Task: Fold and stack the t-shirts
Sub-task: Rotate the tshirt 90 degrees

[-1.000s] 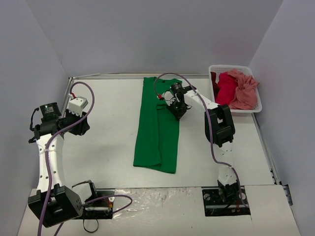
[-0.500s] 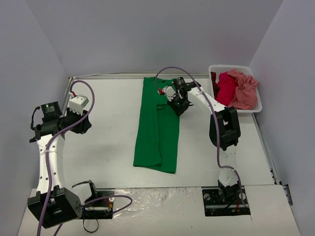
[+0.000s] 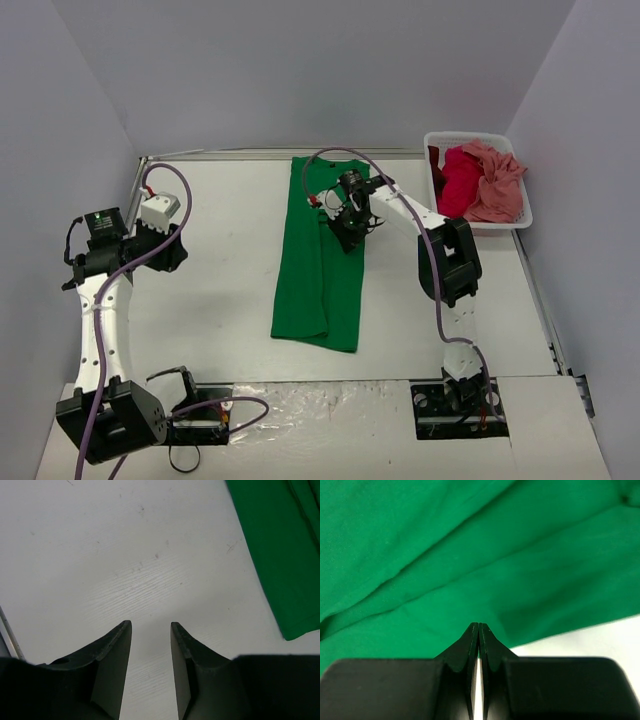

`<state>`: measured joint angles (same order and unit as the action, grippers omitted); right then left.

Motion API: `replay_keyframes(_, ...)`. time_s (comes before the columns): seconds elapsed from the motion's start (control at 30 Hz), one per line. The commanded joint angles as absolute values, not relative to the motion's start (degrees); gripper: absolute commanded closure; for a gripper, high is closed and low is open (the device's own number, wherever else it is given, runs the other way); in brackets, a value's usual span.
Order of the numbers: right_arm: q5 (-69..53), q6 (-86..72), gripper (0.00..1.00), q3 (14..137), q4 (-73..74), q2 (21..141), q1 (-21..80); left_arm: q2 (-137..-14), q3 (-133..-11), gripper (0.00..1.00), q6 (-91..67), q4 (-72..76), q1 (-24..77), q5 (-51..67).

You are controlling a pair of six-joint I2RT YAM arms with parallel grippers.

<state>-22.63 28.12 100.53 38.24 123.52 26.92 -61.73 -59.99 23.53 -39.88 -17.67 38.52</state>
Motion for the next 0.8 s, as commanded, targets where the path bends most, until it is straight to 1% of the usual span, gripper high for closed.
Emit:
replay_keyframes(0.0,-24.7,27.8,1.0,99.4,40.9,125.1,27.4,-61.3,-59.9,0.64,22.8,-38.3,-17.5,38.8)
replay_keyframes(0.4,-21.5,28.3,1.0,99.6,40.6,130.2,28.3,-62.0,-59.2,0.64,22.9,-37.7,-17.5,38.7)
replay_keyframes(0.63,-19.0,27.6,1.0,104.6,41.0,133.9,27.8,-63.9,-59.8,0.63,22.9,-37.2,-17.5,38.7)
replay_keyframes(0.77,-18.0,27.5,1.0,109.7,42.0,136.7,27.1,-64.9,-60.1,0.63,22.9,-36.9,-17.5,38.3)
